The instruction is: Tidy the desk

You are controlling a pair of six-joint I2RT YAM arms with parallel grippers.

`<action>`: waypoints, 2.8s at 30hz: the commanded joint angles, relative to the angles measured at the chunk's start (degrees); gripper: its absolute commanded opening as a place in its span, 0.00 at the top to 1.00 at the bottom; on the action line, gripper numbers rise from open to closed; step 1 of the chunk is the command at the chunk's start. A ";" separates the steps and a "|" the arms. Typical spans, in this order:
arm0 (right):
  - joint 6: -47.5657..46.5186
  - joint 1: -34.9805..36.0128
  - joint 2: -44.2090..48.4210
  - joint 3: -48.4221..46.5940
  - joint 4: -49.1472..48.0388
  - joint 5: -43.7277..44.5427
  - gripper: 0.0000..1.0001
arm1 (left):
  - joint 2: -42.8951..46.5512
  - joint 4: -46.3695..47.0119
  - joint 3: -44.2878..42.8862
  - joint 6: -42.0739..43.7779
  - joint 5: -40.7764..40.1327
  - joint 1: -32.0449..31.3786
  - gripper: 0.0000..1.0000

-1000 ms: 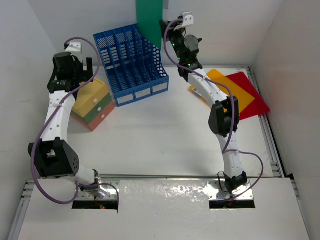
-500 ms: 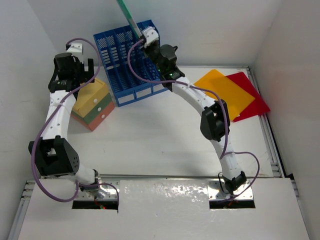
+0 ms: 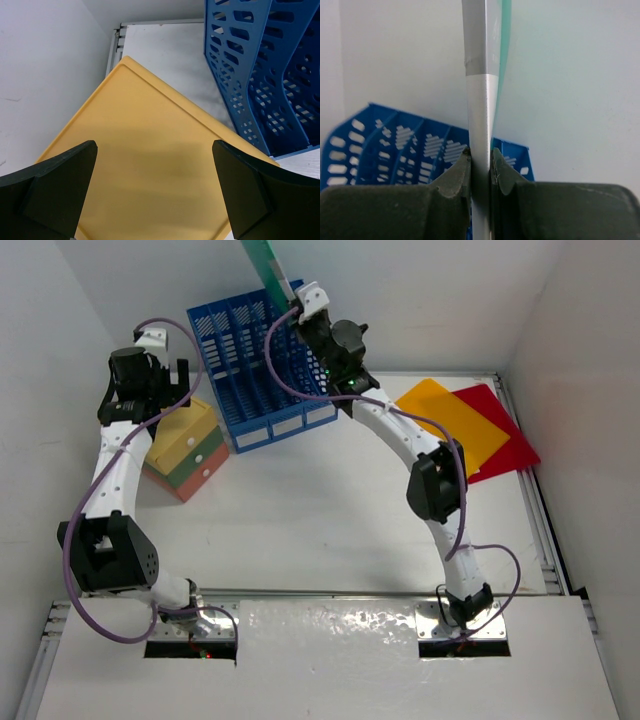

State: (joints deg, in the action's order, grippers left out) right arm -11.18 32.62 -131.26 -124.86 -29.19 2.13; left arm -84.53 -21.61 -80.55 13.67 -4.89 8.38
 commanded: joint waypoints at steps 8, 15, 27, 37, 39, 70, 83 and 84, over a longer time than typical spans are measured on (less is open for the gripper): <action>10.82 -3.26 6.37 -3.11 -10.97 -0.90 1.00 | 2.18 2.01 0.13 0.48 0.40 0.93 0.01; 22.59 -6.25 4.53 -4.60 -14.75 1.29 1.00 | 1.83 2.88 0.92 0.04 1.11 0.93 0.01; 33.32 -7.75 5.14 -4.52 -15.55 2.26 1.00 | 1.74 3.85 3.30 0.13 1.02 0.93 0.01; 33.85 -7.92 2.24 -4.08 -14.40 5.25 1.00 | 2.27 4.03 4.35 -0.05 1.19 0.93 0.01; 34.03 -7.92 2.06 -3.03 -14.75 5.34 1.00 | 2.44 3.94 4.61 0.13 1.02 0.93 0.01; 31.41 -7.22 0.92 5.94 -13.35 4.38 1.00 | 2.44 4.38 5.50 0.65 0.67 1.02 0.01; 18.47 -3.09 0.93 22.47 -25.83 -0.99 1.00 | 2.27 4.91 6.90 0.13 1.72 1.29 0.01; 18.65 -3.09 0.40 21.77 -26.09 -0.90 1.00 | 2.27 4.99 6.90 0.30 1.63 1.29 0.01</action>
State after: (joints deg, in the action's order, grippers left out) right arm 8.12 30.59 -131.28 -101.10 -49.93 2.00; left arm -84.20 -18.72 -73.91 13.98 -4.03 8.75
